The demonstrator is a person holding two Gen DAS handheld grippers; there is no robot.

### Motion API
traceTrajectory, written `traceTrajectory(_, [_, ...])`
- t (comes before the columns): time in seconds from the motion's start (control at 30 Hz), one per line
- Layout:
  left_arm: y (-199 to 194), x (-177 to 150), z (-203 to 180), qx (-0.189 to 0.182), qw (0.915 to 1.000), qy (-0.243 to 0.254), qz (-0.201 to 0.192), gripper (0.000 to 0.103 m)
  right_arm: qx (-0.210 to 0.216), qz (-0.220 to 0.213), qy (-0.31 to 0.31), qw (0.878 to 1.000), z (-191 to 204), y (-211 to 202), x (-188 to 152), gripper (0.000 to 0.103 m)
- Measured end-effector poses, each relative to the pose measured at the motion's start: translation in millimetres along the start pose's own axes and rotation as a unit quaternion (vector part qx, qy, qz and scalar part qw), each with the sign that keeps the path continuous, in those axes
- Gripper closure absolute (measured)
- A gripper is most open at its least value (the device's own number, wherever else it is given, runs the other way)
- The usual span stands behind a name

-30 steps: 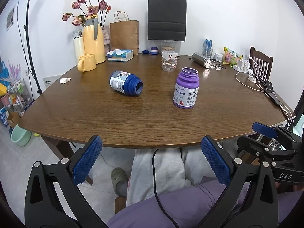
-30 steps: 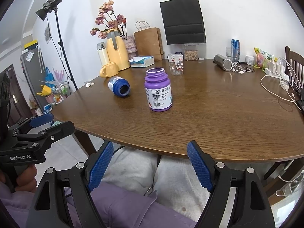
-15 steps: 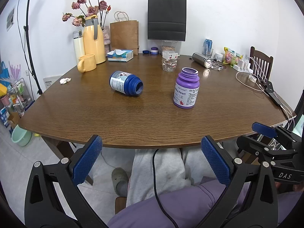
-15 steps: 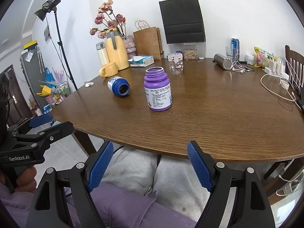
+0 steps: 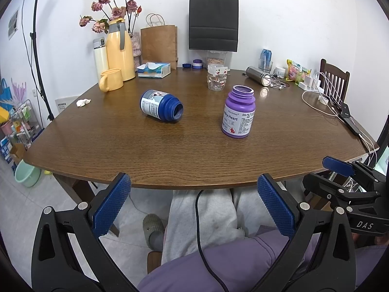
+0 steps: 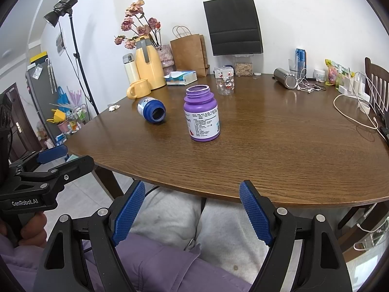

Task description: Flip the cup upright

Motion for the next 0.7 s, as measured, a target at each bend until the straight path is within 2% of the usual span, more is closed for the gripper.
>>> traceTrajectory(0.7, [2.5, -5.2, 4.1, 0.001, 1.0000, -0.004, 0.007, 0.000, 0.000, 0.003, 0.001, 1.000, -0.1, 2.5, -2.3, 0.019])
Point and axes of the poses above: each gripper's, at about its wrist camera, not at the fingertips, and y roughly the way its jaws point, z to its left, x to its top, the point moved 6 cm from there along y, roughly the way its jaws point, and after that the axes turned 3 degrees about -z, right-handed, at the moved point
